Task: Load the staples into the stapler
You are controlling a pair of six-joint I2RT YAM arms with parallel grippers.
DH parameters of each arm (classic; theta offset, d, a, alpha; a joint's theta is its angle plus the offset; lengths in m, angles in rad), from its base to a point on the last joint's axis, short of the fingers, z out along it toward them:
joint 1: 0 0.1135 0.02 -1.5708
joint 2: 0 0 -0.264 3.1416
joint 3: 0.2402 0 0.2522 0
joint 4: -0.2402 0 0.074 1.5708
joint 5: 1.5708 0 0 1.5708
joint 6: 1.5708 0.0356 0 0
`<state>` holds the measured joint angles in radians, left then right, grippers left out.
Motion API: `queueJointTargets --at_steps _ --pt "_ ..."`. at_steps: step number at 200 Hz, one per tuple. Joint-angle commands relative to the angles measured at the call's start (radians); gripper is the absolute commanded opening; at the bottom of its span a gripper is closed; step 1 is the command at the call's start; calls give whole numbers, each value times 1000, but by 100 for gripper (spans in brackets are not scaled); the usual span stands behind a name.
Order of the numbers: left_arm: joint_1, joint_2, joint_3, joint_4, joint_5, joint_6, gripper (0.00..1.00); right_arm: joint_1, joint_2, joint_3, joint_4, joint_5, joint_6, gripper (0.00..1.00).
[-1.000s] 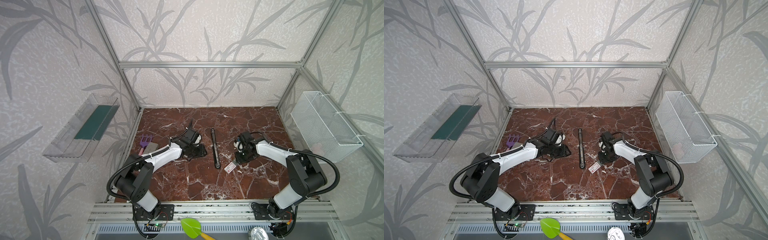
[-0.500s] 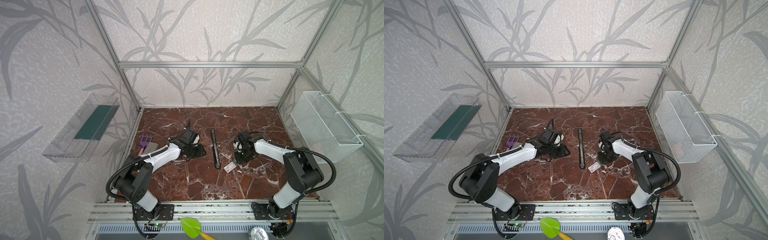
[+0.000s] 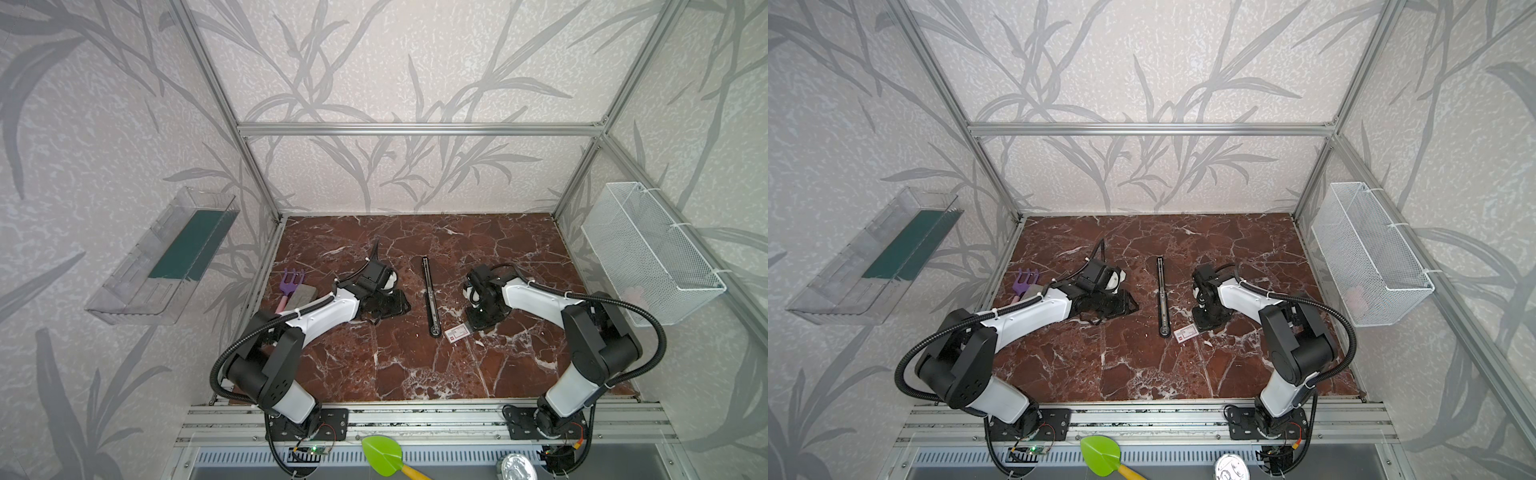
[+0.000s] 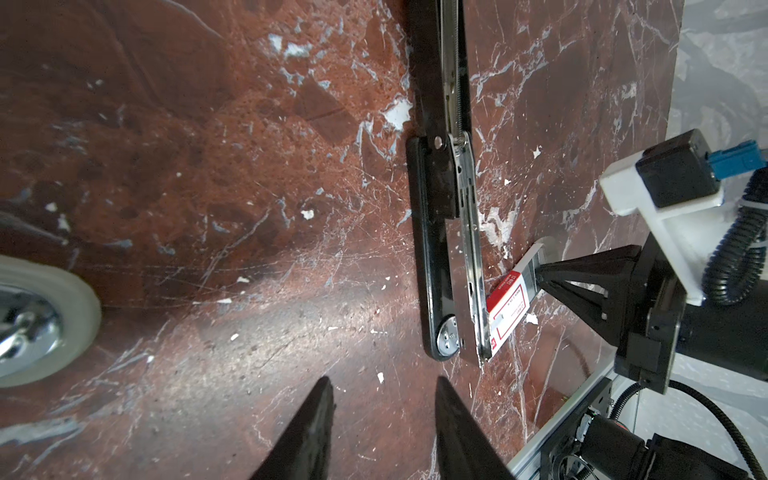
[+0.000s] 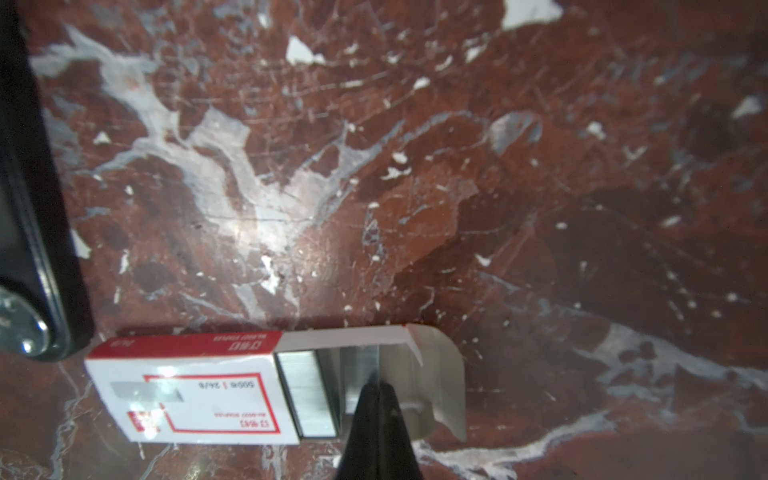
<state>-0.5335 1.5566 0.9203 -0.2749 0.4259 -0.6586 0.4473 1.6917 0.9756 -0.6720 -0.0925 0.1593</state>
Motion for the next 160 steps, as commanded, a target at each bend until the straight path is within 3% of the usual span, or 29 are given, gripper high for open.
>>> queueJointTargets --at_steps 1,69,84,114,160 --pt "8 -40 -7 15 8 -12 42 6 -27 25 -34 22 -6 1" --pt "31 -133 -10 112 61 -25 49 -9 -198 64 -35 -26 -3 0" --pt "44 -161 -22 158 101 -30 50 -13 -232 65 -2 -93 -2 0" --pt "83 -210 -90 388 262 -103 50 -16 -300 48 160 -337 31 0" --pt "109 -231 -167 747 424 -260 55 -6 -329 4 490 -631 201 0"
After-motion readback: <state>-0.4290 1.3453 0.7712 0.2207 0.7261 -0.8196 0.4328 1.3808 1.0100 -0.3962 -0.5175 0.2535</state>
